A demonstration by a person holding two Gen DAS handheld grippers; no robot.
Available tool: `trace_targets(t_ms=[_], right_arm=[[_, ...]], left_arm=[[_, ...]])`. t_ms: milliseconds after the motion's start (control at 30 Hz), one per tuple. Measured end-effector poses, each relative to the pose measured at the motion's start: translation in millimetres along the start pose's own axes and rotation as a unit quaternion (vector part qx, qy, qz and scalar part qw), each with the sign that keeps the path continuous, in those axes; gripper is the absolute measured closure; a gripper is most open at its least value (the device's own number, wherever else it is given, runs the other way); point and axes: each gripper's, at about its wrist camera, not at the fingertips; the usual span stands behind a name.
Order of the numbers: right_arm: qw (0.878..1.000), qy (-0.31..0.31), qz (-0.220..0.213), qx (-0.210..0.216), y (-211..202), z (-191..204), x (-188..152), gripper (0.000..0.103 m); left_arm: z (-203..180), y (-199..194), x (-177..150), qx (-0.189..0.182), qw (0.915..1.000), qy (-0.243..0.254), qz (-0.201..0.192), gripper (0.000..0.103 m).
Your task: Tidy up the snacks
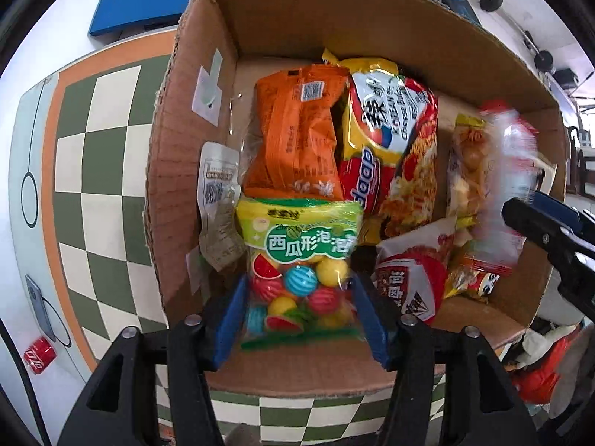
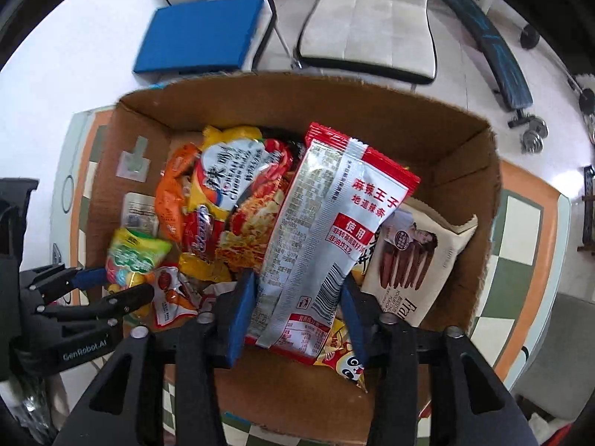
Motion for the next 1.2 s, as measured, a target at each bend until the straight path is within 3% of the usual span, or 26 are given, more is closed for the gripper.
trace_targets(t_ms=[33, 67, 433, 667, 833, 967, 1067, 1200], right_arm=[[1.0, 0.006, 0.0, 0.002, 2.2, -1.8, 1.6, 0.031], [1.0, 0.01, -0.002, 0.004, 2.8, -3.3, 2.1, 0.025], [0.999, 0.04, -0.022, 0.006, -13.4, -11.6, -10.4, 0.016], [0.996, 0.058, -0.061, 0.021, -44.4, -16.6, -41.9, 0.011], [0.991, 0.074, -0.098, 0.053, -75.5, -31.6, -86.2, 0.01], [0.986, 0.101, -0.117, 0.055, -87.0, -55.7, -131.1, 0.01], [0.984, 0.126, -0.118, 0.046, -78.0, -76.5, -171.7, 0.01], [0.984, 0.151, -0.082, 0.051, -38.7, -93.7, -210.5, 0.01]], left_arm=[[0.9, -0.4, 1.3, -0.001, 1.0, 0.0, -0.002, 0.026], [1.2, -1.8, 2.0, 0.001, 1.0, 0.0, -0.005, 0.018], [-9.6, -38.5, -4.2, 0.0, 0.9986, -0.001, -0.053, 0.016], [-29.6, -75.8, -37.8, -0.01, 0.9929, -0.005, -0.118, 0.016], [-52.7, -94.5, -85.0, 0.017, 0.9831, 0.005, -0.182, 0.016], [-70.0, -87.7, -125.9, 0.036, 0.9781, 0.024, -0.204, 0.016], [-76.5, -69.0, -147.8, 0.042, 0.9793, 0.03, -0.196, 0.016], [-82.2, -27.1, -161.9, 0.041, 0.9867, 0.03, -0.154, 0.016]])
Point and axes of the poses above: each gripper's, at about its wrist camera, not at the fingertips, and y roughly the way its jaws point, z to its left, x to its top, and after that the axes turned 3 degrees about -x, right-handed
